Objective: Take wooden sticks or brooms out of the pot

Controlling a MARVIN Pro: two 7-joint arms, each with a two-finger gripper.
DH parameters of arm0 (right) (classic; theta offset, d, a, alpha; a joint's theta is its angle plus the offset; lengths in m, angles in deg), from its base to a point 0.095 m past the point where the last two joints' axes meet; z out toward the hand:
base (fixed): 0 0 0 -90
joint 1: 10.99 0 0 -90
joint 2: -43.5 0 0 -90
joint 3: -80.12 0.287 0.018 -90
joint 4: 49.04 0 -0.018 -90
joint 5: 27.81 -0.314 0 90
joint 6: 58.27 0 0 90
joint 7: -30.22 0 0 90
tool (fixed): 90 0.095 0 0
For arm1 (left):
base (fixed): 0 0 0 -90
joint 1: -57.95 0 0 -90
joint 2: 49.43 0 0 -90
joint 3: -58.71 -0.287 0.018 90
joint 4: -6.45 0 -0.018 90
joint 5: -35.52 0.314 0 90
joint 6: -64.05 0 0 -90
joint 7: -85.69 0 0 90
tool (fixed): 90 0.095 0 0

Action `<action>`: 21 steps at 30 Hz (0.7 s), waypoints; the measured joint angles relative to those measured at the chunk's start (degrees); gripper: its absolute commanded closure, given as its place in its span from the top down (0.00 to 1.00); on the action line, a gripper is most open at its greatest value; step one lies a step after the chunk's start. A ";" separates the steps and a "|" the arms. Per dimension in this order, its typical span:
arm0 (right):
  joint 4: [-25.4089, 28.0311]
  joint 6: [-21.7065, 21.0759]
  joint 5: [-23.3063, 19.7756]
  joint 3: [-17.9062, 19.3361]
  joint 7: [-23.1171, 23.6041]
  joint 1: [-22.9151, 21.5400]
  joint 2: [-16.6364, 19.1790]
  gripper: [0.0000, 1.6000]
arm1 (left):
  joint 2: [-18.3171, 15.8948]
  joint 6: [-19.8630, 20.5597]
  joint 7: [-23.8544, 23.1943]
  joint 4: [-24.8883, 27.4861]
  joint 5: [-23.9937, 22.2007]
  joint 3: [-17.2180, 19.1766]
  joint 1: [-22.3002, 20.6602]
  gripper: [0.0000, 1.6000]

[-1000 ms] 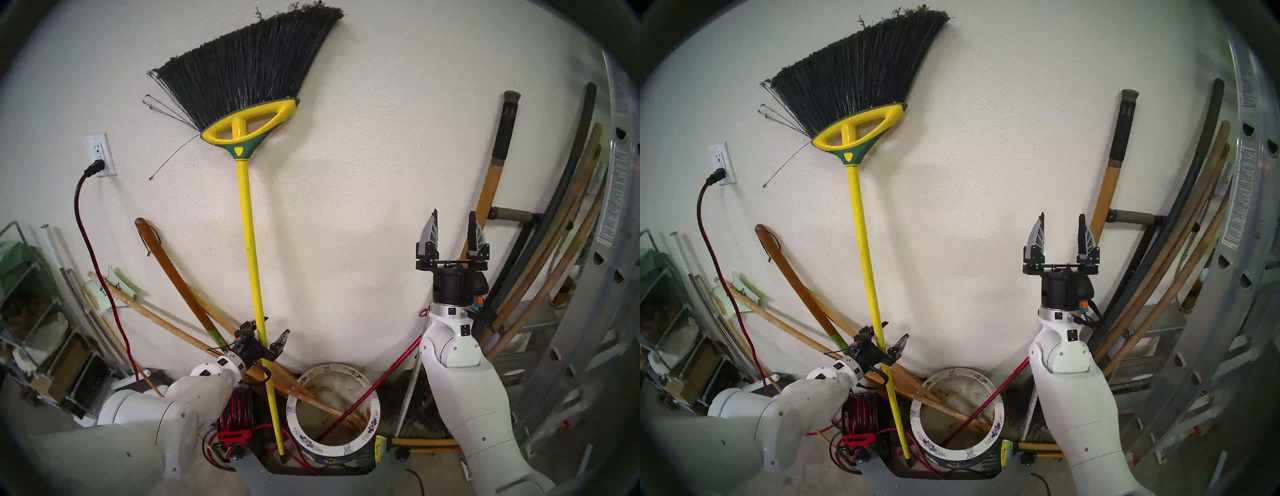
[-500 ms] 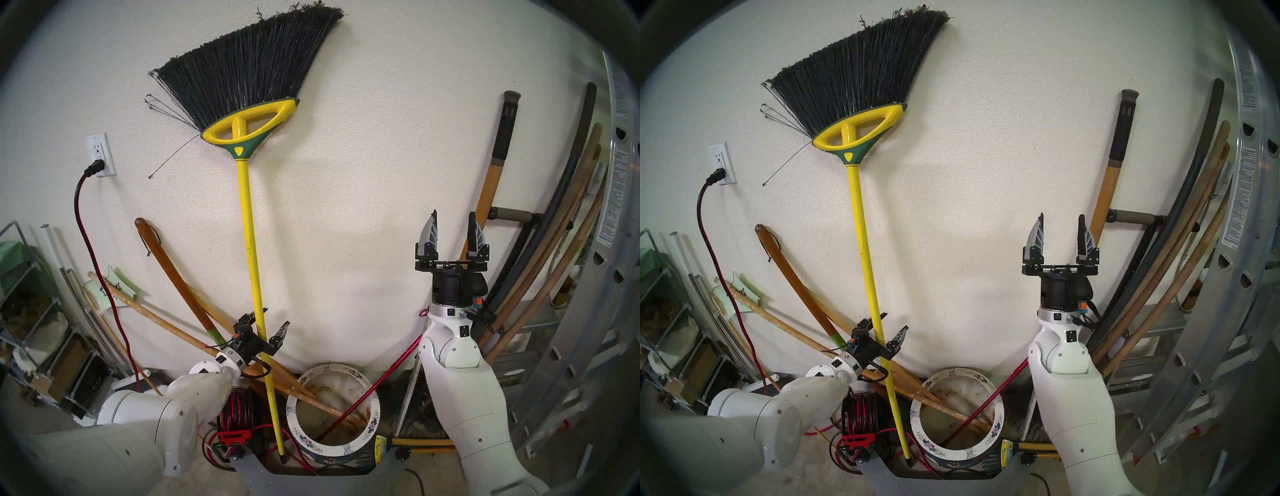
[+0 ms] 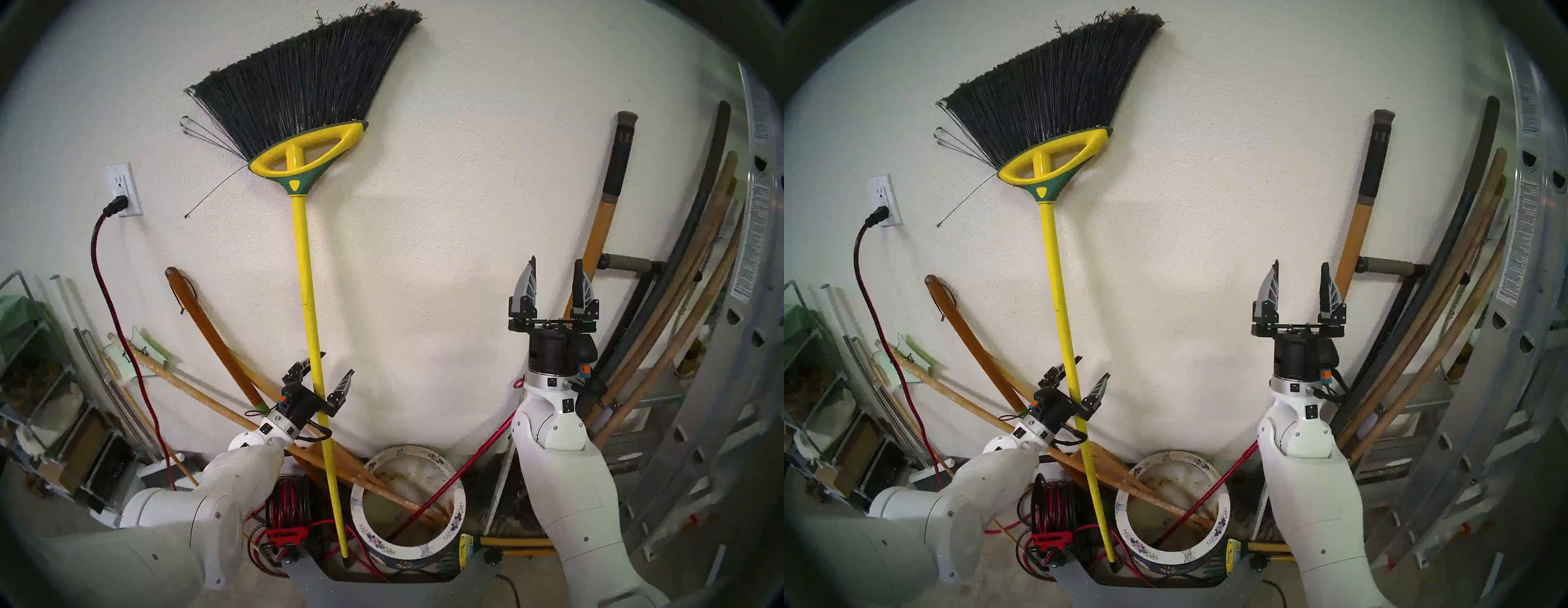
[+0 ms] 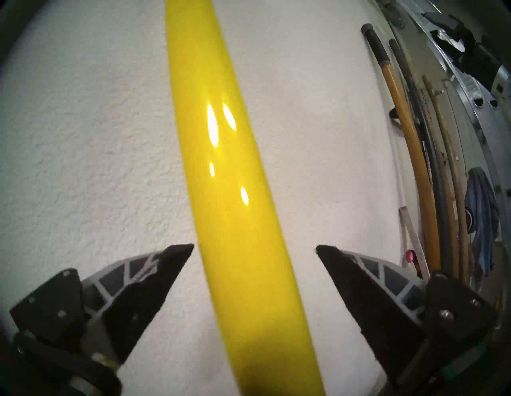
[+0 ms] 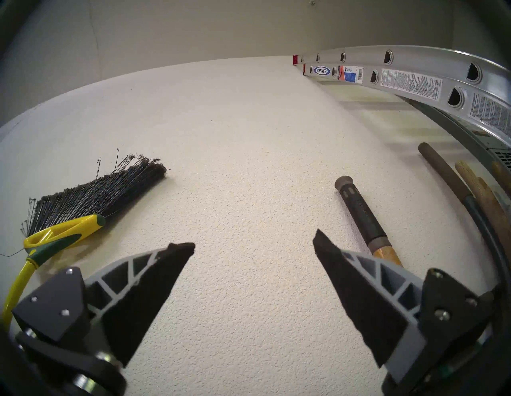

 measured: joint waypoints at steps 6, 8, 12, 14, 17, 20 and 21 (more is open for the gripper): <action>-0.01 0.00 -0.26 0.18 0.50 -0.03 -0.23 1.00 | 0.56 -0.13 0.12 3.65 -1.70 0.94 1.25 1.00; -0.01 0.00 -0.36 0.23 0.66 -0.04 -0.29 1.00 | 0.71 -0.13 0.13 4.85 -2.19 1.13 1.60 1.00; -0.02 0.00 -0.58 0.38 1.09 -0.05 -0.46 1.00 | 1.11 -0.15 0.17 8.68 -3.67 1.50 2.72 1.00; -0.02 0.00 -0.58 0.38 1.09 -0.05 -0.46 1.00 | 1.11 -0.15 0.17 8.68 -3.67 1.50 2.72 1.00; -0.02 0.00 -0.84 0.49 1.54 -0.08 -0.68 1.00 | 1.60 -0.16 0.26 12.62 -5.65 1.78 3.89 1.00; -0.02 0.00 -0.84 0.49 1.54 -0.08 -0.68 1.00 | 1.60 -0.16 0.26 12.62 -5.65 1.78 3.89 1.00; -0.02 0.00 -0.84 0.49 1.54 -0.08 -0.68 1.00 | 1.60 -0.16 0.26 12.62 -5.65 1.78 3.89 1.00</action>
